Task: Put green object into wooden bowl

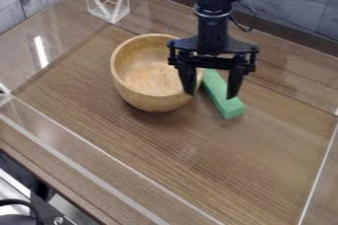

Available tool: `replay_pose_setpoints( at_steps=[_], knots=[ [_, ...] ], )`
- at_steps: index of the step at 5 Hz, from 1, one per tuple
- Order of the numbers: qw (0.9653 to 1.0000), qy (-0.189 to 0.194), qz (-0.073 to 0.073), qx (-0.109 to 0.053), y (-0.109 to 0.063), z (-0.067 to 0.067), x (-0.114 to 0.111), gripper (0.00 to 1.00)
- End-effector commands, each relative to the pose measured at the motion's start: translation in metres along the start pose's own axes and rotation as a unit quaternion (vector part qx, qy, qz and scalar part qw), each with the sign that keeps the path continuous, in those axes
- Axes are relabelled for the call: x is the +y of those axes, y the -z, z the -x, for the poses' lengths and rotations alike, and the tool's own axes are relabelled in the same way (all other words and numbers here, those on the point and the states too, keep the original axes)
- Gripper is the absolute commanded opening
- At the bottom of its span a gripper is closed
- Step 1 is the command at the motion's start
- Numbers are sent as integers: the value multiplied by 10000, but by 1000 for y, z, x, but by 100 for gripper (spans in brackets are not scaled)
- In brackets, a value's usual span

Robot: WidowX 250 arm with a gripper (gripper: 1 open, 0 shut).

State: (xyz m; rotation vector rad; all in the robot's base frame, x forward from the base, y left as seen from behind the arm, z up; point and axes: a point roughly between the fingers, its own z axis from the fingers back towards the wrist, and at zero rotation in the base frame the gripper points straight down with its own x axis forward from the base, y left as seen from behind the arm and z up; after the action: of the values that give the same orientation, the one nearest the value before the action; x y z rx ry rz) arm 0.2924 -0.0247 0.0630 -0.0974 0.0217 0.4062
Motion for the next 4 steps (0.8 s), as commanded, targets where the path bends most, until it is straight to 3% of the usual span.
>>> replay_pose_setpoints(
  at_steps=[1,2,4],
  knots=[
    [9980,-547,107,-294,6,-7,4,100],
    [9913,-1247,187,-376,15,-14,4,100],
    [9774,-2053,305,-407,15,-22,-14,100]
  ],
)
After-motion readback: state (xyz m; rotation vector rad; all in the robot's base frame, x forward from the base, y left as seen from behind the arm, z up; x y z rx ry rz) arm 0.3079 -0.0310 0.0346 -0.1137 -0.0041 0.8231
